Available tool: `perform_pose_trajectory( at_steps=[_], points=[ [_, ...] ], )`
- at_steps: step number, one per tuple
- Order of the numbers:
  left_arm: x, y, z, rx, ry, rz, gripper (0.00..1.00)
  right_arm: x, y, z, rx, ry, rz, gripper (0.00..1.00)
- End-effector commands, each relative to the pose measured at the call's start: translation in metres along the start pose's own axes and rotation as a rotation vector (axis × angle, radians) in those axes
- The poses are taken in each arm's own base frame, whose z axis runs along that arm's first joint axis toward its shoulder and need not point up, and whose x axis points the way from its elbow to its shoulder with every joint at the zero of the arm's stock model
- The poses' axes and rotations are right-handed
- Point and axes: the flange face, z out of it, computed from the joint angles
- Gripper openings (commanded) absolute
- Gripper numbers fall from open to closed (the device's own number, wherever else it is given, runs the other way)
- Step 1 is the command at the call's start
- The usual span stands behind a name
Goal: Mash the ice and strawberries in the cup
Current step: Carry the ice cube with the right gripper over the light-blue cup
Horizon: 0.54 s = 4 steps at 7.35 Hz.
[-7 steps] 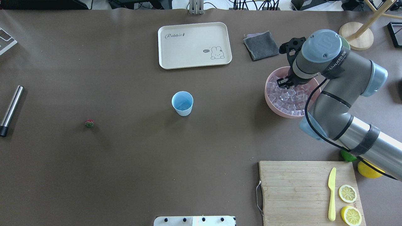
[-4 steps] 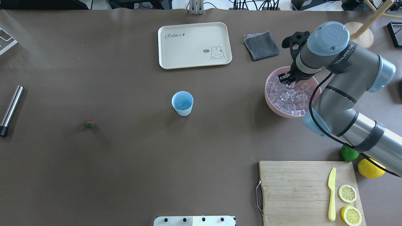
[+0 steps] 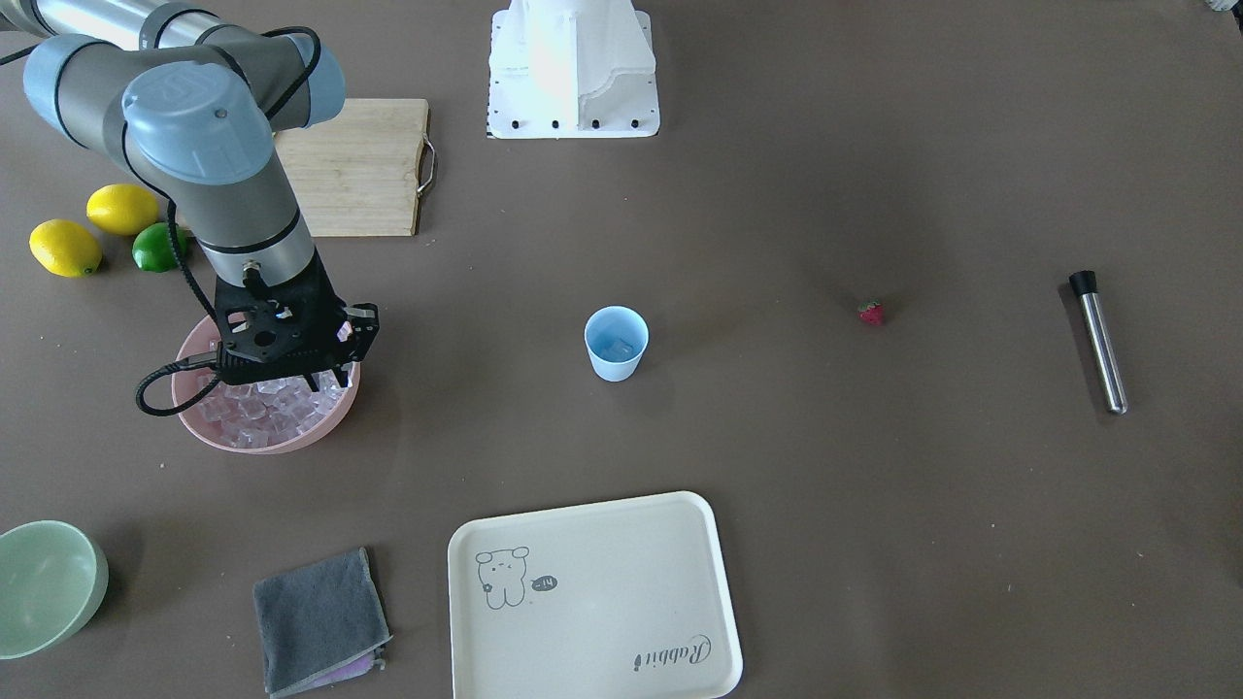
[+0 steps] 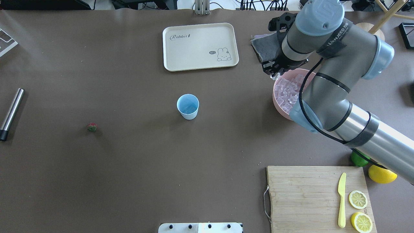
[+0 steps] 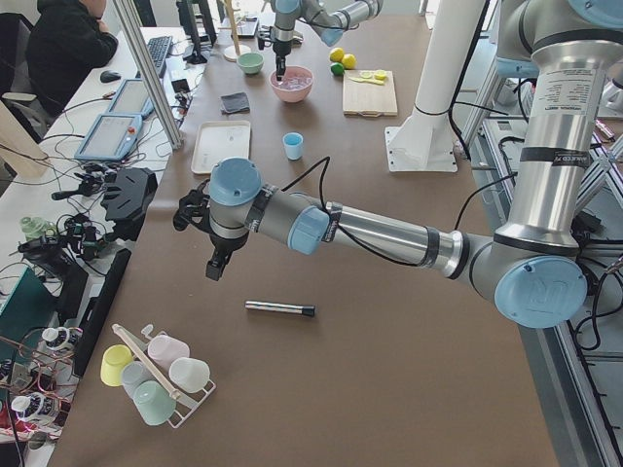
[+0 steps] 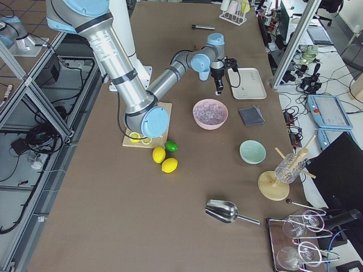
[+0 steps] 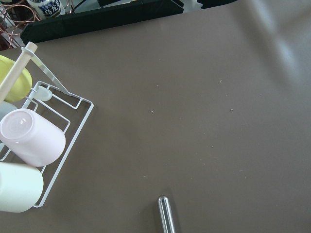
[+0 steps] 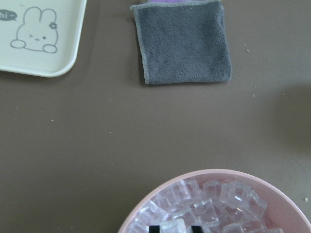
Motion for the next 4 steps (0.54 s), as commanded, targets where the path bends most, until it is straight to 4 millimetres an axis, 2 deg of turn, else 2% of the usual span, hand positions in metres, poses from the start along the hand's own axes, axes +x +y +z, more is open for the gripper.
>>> perform_pose_trajectory(
  at_steps=[1,2,3,4],
  points=[
    [0.0,-0.001,0.0,0.0,-0.002,0.0,0.98,-0.122,-0.009,-0.022,0.044,-0.068,0.092,0.05],
    [0.0,-0.001,0.0,0.0,0.0,0.0,0.98,-0.18,-0.006,-0.034,0.054,-0.1,0.117,0.04],
    [-0.001,0.0,-0.001,0.001,-0.001,-0.003,0.98,-0.206,0.005,-0.027,0.06,-0.093,0.125,0.04],
    [-0.001,0.0,0.001,-0.002,0.0,-0.003,0.98,-0.224,0.02,-0.012,0.093,-0.133,0.115,0.03]
  ],
)
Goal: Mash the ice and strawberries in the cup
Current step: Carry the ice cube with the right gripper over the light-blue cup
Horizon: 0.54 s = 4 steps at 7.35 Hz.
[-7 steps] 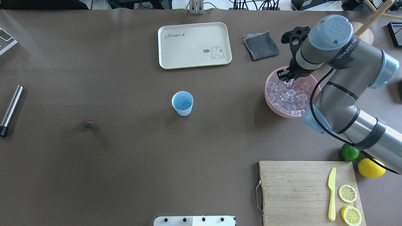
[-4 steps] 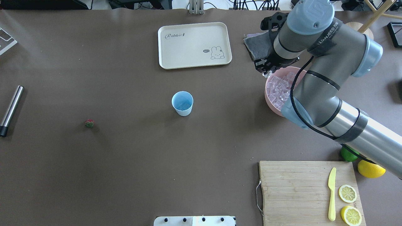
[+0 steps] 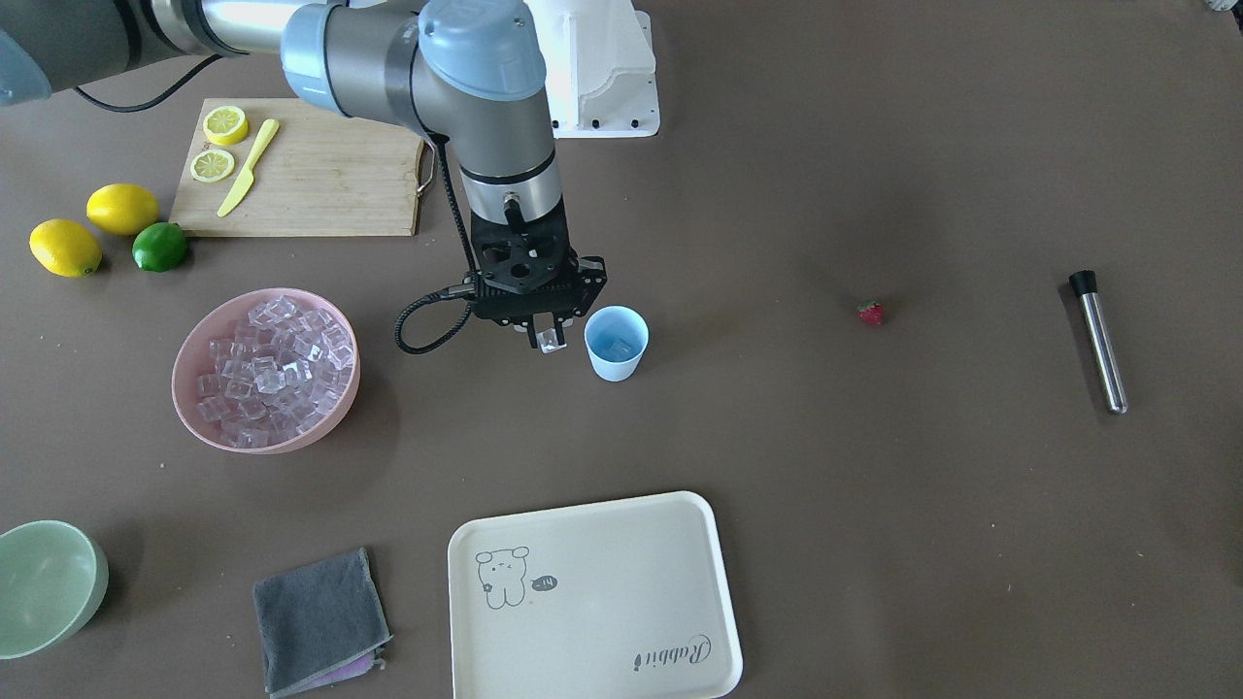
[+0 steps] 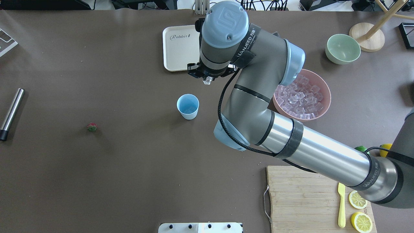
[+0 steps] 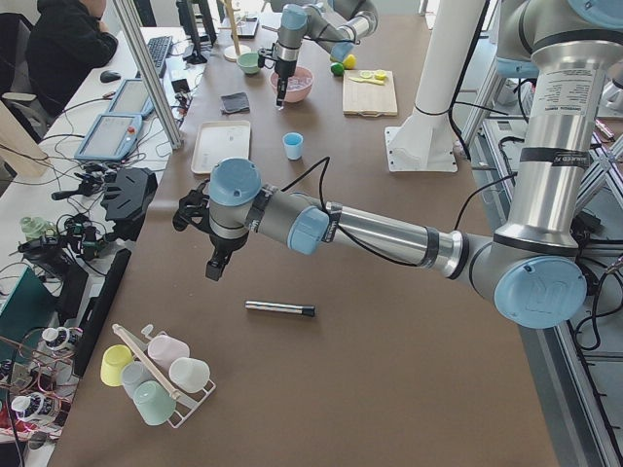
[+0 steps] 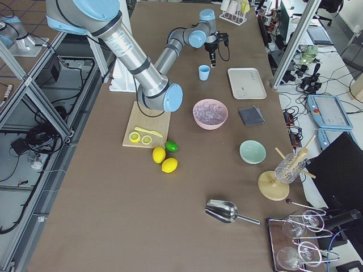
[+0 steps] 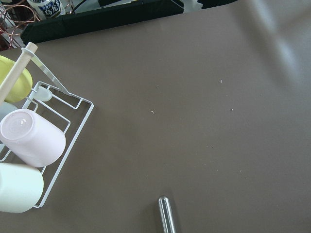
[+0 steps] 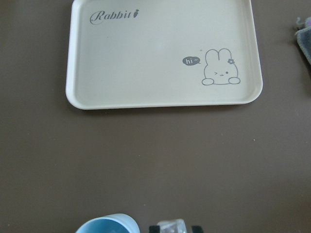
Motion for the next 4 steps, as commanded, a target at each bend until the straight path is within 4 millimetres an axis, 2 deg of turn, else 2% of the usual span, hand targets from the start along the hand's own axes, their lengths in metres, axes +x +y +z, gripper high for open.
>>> perform_pose_trajectory(
  at_steps=[1,2,4],
  points=[
    [0.0,0.0,0.0,0.0,0.0,0.001,0.98,-0.041,0.034,0.04,0.035,-0.068,0.019,0.03],
    [-0.001,0.001,0.001,-0.002,0.0,-0.001,0.98,-0.048,0.046,0.052,0.041,-0.062,0.01,0.03],
    [-0.001,0.003,0.001,-0.004,0.0,-0.003,0.98,-0.051,0.056,0.056,0.043,-0.06,0.002,0.03]
  ],
)
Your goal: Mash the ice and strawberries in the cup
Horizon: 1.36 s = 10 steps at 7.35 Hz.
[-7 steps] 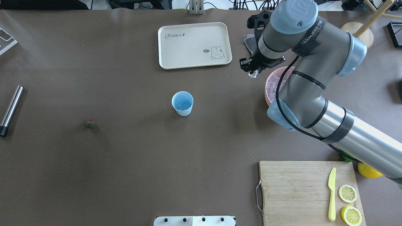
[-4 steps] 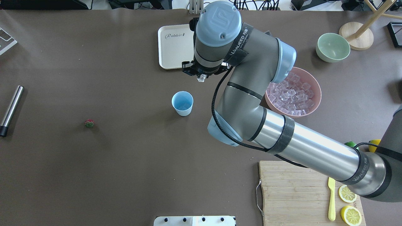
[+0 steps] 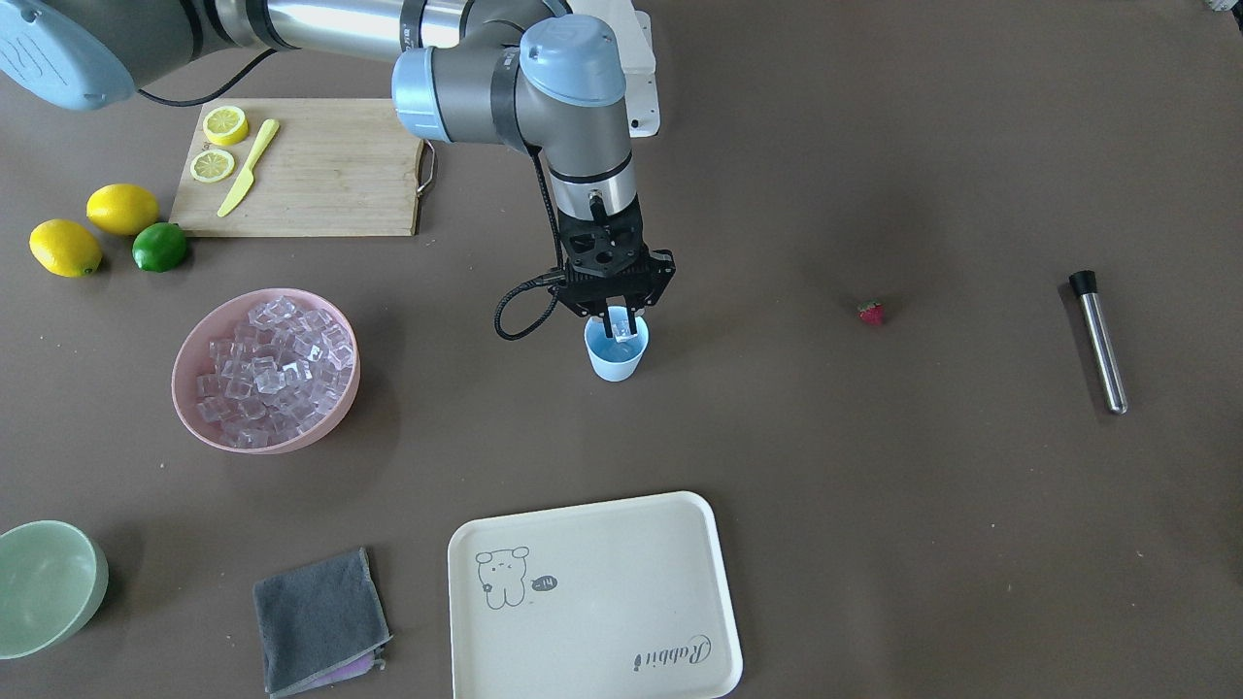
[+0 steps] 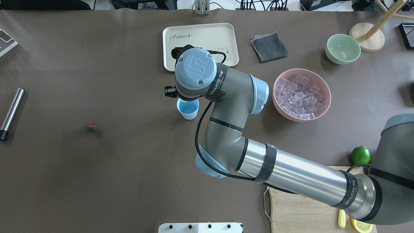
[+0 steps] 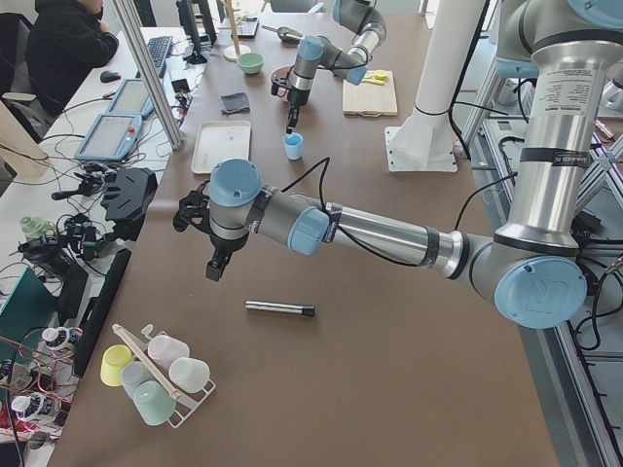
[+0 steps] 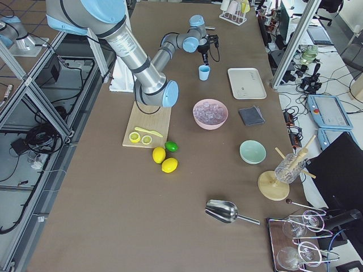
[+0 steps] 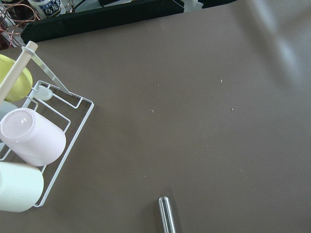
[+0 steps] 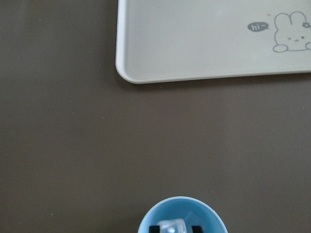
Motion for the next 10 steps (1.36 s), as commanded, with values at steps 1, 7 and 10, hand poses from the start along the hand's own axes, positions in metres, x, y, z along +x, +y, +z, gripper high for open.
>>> perform_pose_trajectory(
  at_steps=[1,7,10],
  points=[
    [-0.001,0.003,0.001,-0.003,0.0,-0.003,0.98,0.0,0.009,0.007,-0.001,0.004,-0.005,0.04],
    [0.035,-0.017,0.018,-0.019,0.015,-0.07,0.98,0.118,-0.022,-0.03,-0.022,0.029,-0.108,1.0],
    [0.112,-0.023,0.056,-0.061,0.012,-0.15,0.98,0.271,-0.032,-0.056,-0.079,0.078,-0.105,0.99]
  ],
)
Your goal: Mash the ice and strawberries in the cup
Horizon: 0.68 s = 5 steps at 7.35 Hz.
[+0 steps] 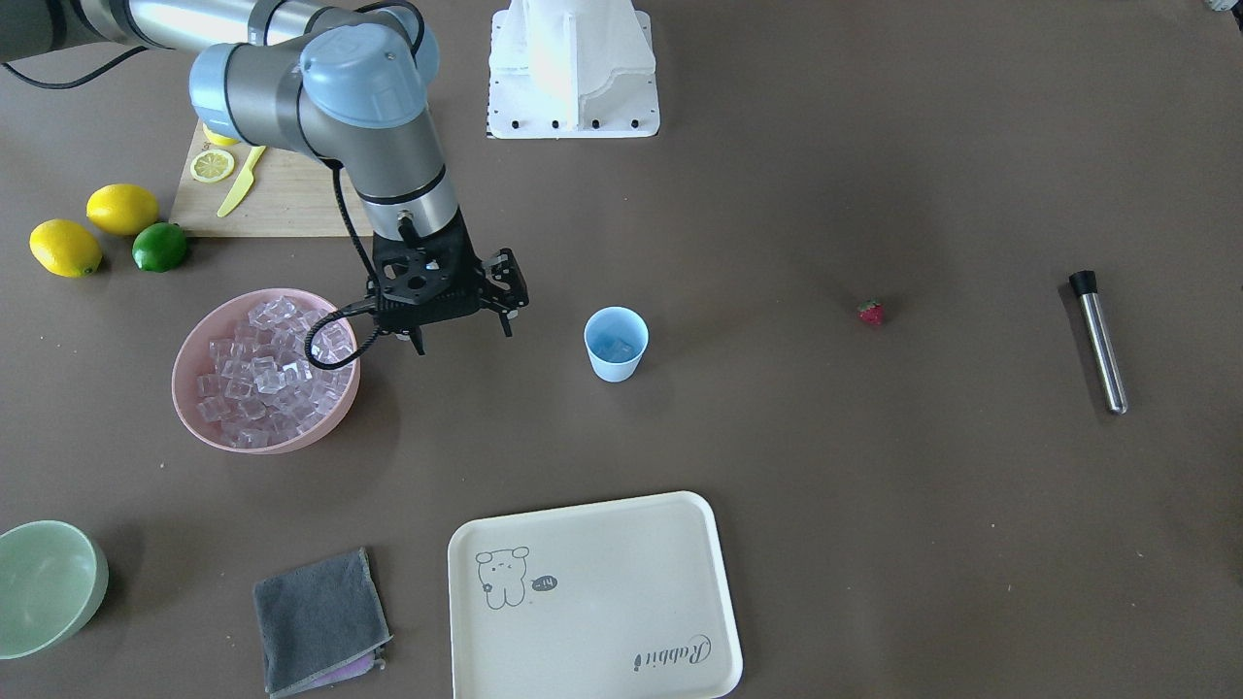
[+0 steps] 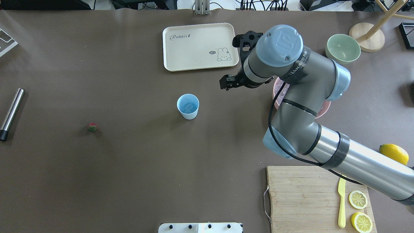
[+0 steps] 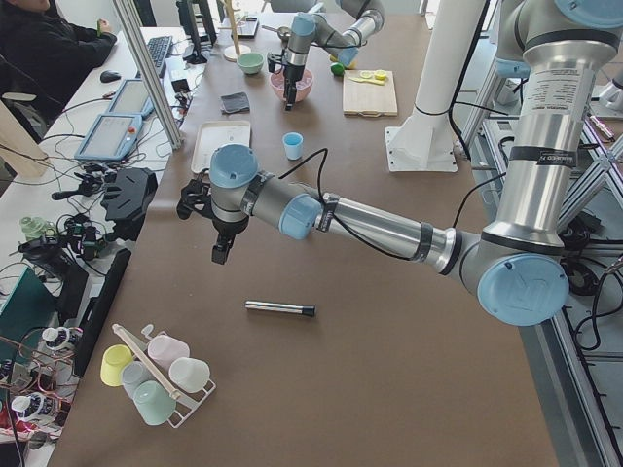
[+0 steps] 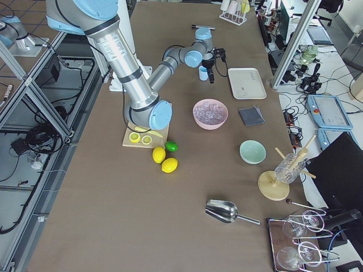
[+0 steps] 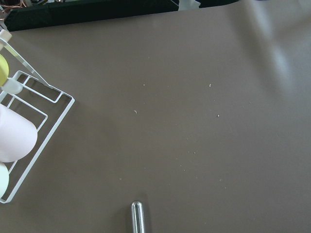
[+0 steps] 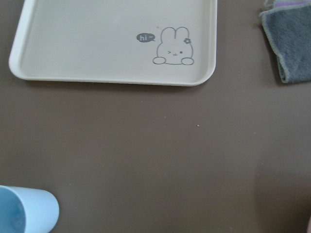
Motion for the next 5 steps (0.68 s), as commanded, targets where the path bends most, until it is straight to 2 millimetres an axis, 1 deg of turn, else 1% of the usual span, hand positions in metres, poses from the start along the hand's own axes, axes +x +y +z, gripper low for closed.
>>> perform_pose_trajectory(
  at_steps=[1,2,3,4,5],
  points=[
    [0.06,0.007,0.03,-0.028,-0.004,-0.037,0.98,0.127,0.01,-0.021,-0.035,0.053,-0.05,0.99],
    [0.076,0.017,0.053,-0.062,-0.017,-0.018,0.97,0.186,0.01,-0.034,-0.062,0.058,-0.093,0.99],
    [0.097,0.025,0.071,-0.093,-0.004,-0.03,0.98,0.251,0.011,-0.054,-0.082,0.06,-0.13,0.99],
    [0.121,0.034,0.089,-0.111,0.023,-0.035,0.97,0.323,0.019,-0.075,-0.099,0.069,-0.178,0.99],
    [0.134,0.041,0.099,-0.131,0.036,-0.021,0.97,0.39,0.032,-0.097,-0.113,0.061,-0.229,0.99]
  ],
)
